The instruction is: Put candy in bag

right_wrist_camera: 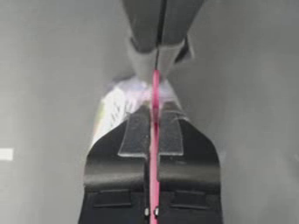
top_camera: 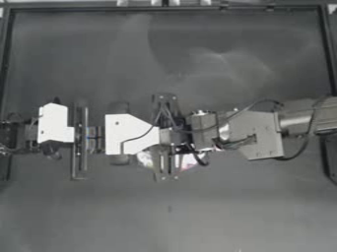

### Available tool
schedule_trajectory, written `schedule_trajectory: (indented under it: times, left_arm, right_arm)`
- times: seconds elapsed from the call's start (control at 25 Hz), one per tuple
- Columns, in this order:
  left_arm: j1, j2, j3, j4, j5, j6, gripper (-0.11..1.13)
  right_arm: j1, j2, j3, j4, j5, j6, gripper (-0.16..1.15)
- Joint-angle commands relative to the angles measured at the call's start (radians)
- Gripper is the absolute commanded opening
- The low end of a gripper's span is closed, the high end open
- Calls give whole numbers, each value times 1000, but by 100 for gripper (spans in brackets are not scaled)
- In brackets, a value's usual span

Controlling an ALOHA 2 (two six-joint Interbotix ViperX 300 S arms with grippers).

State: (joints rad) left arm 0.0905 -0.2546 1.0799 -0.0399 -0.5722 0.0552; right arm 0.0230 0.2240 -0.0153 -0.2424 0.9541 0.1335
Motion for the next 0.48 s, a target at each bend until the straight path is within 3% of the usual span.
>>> schedule_trajectory:
  times: [0.04,0.48]
  left_arm:
    - [3,-43,-11,2,-5,2,4]
    - [3,-44,-9,2,-5,2,4]
  right_arm:
    - [-2,-55,20,0,8,21,6]
    - [-9,-126,141,-14,6,77,6]
